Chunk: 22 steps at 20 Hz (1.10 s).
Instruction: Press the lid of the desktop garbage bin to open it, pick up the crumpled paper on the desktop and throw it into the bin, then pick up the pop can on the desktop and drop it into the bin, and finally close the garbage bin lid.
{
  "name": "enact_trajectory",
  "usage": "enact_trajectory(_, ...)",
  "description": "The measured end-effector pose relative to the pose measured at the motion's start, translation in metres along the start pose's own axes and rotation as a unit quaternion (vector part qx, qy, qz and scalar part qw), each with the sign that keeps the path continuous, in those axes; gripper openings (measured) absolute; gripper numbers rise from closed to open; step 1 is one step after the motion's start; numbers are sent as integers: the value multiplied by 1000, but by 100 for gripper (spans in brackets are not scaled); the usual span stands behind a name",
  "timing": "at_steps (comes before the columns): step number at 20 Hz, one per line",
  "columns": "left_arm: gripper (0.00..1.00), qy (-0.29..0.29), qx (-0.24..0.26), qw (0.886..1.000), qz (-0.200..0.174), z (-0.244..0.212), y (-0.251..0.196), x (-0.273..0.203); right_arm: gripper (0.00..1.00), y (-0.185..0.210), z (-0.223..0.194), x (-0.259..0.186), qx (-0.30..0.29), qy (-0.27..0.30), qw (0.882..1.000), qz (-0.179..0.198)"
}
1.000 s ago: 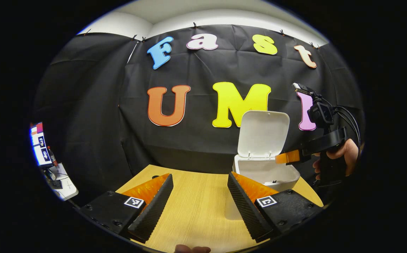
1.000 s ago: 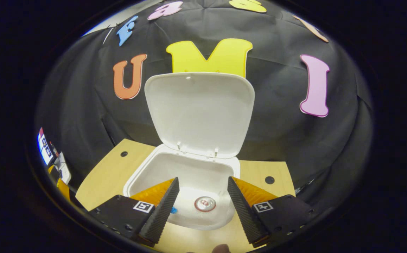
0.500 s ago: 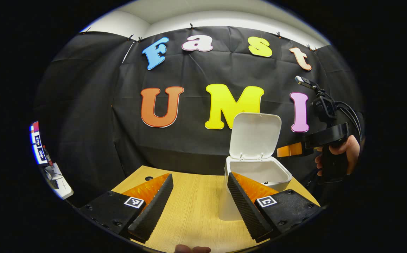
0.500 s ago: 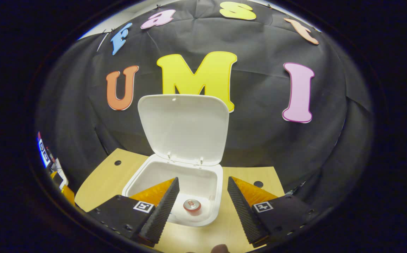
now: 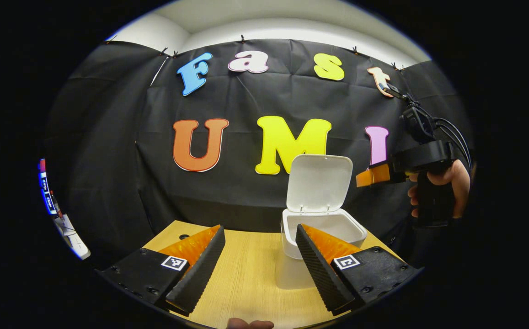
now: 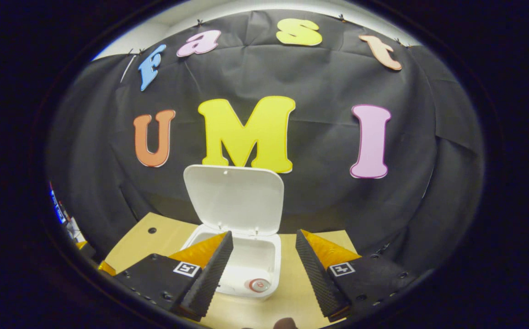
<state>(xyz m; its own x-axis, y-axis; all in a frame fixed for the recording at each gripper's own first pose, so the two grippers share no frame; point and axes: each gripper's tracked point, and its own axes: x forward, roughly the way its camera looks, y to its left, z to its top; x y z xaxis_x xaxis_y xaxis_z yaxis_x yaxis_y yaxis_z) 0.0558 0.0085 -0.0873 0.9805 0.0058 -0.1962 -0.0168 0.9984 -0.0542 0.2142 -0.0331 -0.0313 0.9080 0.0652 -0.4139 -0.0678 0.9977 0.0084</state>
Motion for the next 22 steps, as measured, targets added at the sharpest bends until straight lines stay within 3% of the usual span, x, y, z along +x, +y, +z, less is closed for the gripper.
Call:
enact_trajectory(10, 100, -2, 0, 1000, 13, 4, 15, 6, 88, 35, 83, 20, 2, -72, 997, 9)
enact_trajectory(11, 93, -2, 0, 1000, 17, 5, 17, 8, 89, 38, 88, 26, 4, -74, 997, 8)
enact_trajectory(12, 100, -3, -2, 1000, 22, 5, 19, 11, 89, 39, 90, 34, 6, -75, 997, 8)
enact_trajectory(22, 100, 14, -10, 998, 53, -4, 33, 33, 91, 50, 91, 93, 26, -56, 998, 5)
